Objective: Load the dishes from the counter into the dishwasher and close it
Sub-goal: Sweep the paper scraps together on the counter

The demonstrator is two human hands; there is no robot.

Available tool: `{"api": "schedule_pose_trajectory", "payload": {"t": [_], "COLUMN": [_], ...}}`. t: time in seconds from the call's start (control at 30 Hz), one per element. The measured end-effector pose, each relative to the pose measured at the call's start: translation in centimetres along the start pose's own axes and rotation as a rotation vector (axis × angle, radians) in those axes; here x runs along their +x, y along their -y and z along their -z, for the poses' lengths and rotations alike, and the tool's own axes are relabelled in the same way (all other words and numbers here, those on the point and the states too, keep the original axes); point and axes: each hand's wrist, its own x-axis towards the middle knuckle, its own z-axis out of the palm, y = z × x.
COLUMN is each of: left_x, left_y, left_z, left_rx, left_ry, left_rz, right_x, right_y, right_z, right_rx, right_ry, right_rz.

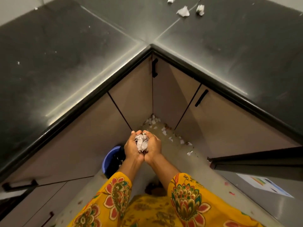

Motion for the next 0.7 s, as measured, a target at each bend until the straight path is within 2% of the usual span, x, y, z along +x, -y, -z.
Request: {"api": "schedule_pose_trajectory", "payload": {"t": [0.17,0.5,0.7], "left_x": [0.6,2.4,5.2], "left_y": [-0.6,-5.4,-7.6], "left_z": [4.5,11.3,13.7], "left_rx": [0.055,0.036,0.248], "left_ry": [-0.108,-0.205,-0.335], "left_rz": [-0.048,0.047,0.044], "right_x": [0.5,1.3,4.4], "right_y": [-4.9,-13.9,-18.3], "right_z": [0.6,-2.0,-3.7], "right_rx": [-0.013,0.115,0.134], "right_ry": [-0.049,-0.158,-0.238], "right_rz": [-0.106,-0.321,-0.362]}}
